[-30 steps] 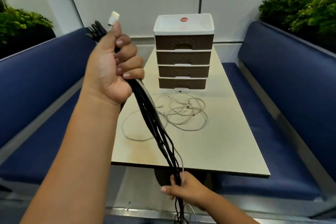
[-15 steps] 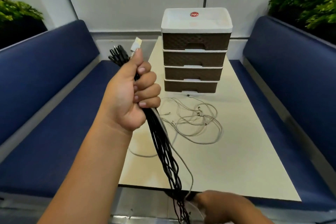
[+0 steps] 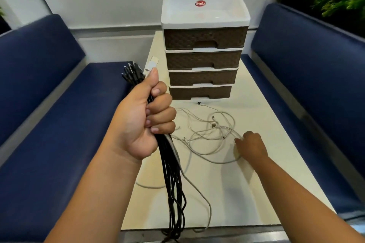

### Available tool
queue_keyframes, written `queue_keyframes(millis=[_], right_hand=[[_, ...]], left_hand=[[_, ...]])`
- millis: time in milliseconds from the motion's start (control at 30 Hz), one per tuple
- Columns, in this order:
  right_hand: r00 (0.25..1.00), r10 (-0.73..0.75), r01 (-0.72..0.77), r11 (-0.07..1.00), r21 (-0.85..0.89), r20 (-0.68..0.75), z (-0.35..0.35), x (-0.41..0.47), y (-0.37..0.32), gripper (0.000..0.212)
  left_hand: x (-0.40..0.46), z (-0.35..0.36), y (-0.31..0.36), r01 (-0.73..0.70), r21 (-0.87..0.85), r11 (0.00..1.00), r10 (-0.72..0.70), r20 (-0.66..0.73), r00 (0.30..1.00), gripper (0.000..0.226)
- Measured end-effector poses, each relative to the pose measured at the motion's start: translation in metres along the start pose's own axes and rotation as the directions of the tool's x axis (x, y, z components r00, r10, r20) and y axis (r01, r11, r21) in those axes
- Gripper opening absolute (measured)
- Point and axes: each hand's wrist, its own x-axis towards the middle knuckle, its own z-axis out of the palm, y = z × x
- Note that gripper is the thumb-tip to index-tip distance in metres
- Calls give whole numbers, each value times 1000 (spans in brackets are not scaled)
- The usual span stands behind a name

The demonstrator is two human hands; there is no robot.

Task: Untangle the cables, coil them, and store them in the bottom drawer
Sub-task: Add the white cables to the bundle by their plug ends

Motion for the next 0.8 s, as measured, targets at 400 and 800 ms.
queue_keyframes(millis=[400, 800], right_hand=[[919, -106, -380, 21, 925, 380, -90, -43, -29, 19], [795, -599, 360, 343, 868, -93, -104, -160, -137, 17]], left_hand=[[22, -22, 11, 57, 9, 998, -57, -28, 998, 37], [29, -7, -20, 36, 74, 997, -28, -109, 994, 62]])
